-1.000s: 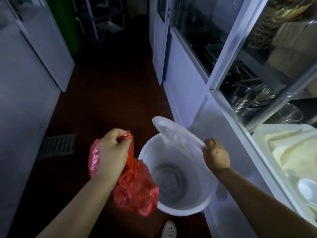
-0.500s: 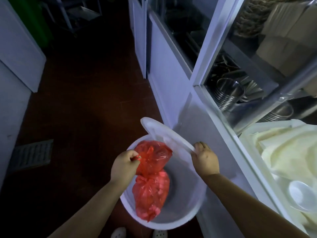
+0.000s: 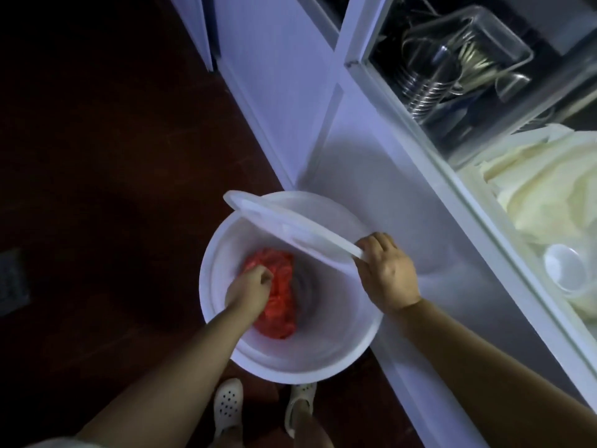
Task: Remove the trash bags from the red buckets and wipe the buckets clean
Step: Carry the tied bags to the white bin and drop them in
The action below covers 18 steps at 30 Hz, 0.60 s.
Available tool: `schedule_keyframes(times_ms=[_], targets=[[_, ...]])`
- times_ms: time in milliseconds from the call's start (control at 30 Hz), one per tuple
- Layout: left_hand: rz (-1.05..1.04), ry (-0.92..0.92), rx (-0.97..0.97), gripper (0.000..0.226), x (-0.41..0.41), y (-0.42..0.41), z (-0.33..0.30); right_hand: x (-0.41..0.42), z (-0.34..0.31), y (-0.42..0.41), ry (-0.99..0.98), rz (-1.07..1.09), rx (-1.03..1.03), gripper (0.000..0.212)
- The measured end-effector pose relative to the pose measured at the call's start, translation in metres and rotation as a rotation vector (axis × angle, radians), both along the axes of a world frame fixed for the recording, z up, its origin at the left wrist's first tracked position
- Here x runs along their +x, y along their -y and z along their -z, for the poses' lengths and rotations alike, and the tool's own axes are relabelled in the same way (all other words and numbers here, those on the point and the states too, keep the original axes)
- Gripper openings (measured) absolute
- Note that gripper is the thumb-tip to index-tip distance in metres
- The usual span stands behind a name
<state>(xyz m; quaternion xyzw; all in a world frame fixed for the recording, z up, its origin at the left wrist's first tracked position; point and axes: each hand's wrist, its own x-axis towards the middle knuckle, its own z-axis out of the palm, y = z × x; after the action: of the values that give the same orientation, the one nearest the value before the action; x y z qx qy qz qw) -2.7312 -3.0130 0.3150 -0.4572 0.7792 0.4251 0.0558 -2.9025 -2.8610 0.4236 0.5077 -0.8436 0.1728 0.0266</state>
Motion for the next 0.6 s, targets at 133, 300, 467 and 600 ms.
schedule_keyframes(times_ms=[133, 300, 467, 600], targets=[[-0.071, -0.073, -0.057, 0.014, 0.017, 0.021, -0.028, 0.016, -0.002, 0.001, 0.029, 0.042, 0.052, 0.015], [-0.216, -0.268, -0.259, 0.008, 0.029, 0.048, -0.085, 0.035, -0.011, 0.009, -0.006, 0.0, 0.065, 0.001], [0.156, -0.32, -0.572, 0.041, 0.047, 0.055, -0.113, 0.065, -0.01, 0.009, -0.018, -0.023, 0.134, 0.017], [0.534, -0.221, -0.581, 0.047, 0.06, 0.041, -0.094, 0.096, 0.003, 0.0, -0.026, -0.029, 0.191, 0.012]])
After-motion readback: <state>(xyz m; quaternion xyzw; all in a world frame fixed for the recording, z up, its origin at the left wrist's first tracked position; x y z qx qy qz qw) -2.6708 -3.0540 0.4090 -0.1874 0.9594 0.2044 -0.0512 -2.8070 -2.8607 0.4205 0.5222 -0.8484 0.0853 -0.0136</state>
